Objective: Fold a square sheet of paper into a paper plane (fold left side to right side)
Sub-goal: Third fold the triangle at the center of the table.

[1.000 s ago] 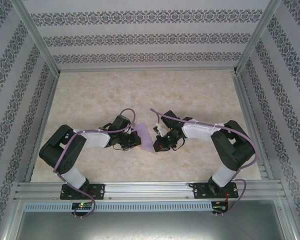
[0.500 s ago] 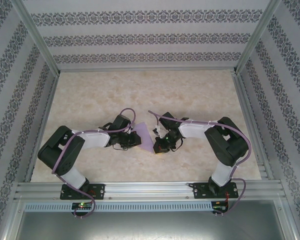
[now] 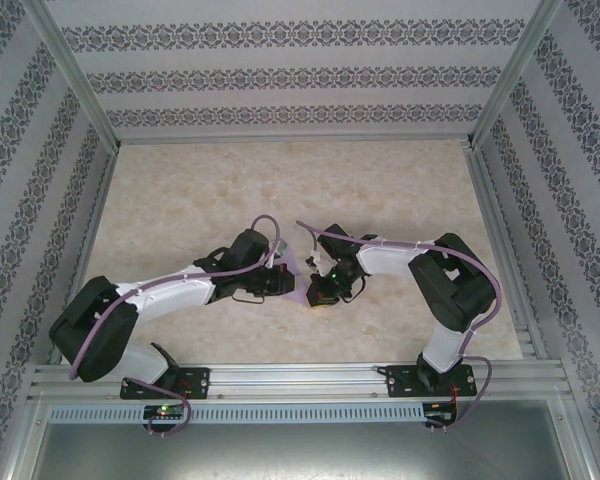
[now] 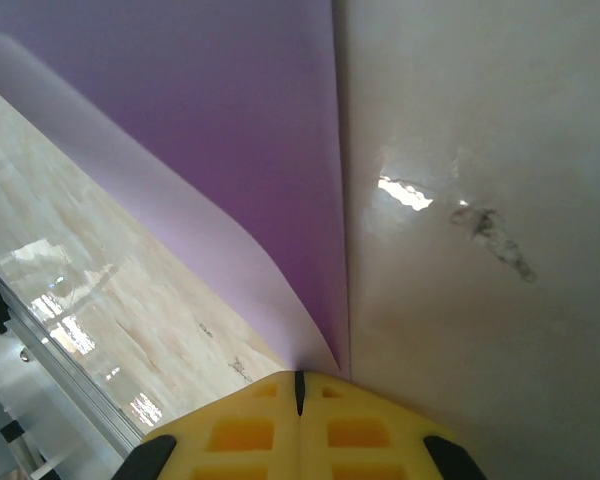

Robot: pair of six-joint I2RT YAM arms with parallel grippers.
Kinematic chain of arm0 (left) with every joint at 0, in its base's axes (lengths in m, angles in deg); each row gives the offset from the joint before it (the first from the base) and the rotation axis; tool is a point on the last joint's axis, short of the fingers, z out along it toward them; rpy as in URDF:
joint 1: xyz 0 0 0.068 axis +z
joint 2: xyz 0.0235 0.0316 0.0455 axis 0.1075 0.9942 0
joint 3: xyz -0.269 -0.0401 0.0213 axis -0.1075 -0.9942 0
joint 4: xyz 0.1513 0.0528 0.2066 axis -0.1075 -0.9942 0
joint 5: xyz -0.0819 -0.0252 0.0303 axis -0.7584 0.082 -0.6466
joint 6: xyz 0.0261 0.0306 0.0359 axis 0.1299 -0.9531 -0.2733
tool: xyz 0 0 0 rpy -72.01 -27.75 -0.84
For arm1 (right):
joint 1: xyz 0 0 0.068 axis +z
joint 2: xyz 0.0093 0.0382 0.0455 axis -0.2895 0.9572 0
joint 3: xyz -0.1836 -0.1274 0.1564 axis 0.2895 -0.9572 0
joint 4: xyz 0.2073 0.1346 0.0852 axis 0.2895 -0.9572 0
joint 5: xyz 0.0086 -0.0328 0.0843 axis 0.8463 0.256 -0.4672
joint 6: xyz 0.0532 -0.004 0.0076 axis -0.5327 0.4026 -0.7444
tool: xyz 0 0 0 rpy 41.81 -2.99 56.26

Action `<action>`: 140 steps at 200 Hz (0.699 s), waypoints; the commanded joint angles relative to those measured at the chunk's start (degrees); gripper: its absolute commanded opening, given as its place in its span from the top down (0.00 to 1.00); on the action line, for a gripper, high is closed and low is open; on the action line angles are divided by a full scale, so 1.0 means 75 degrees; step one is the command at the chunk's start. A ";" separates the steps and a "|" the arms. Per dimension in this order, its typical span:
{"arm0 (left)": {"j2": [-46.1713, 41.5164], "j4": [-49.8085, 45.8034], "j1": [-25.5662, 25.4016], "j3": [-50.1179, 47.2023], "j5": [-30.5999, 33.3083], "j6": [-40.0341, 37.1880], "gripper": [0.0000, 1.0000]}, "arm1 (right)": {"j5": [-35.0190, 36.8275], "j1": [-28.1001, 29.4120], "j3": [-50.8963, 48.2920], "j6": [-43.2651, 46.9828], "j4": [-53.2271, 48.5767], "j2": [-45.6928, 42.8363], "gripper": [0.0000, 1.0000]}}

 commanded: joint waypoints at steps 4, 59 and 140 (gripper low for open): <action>0.0466 0.0619 -0.0195 -0.0202 -0.0183 0.0234 0.99 | 0.0881 0.0027 -0.0213 0.0037 -0.0296 0.0275 1.00; 0.1479 0.1144 -0.0328 -0.0073 -0.0085 0.0351 1.00 | 0.0945 0.0080 -0.0148 0.0070 -0.0363 0.0310 1.00; 0.1710 0.1296 -0.0384 -0.0069 0.0015 0.0355 1.00 | 0.1009 0.0069 -0.0083 0.0140 -0.0479 0.0357 1.00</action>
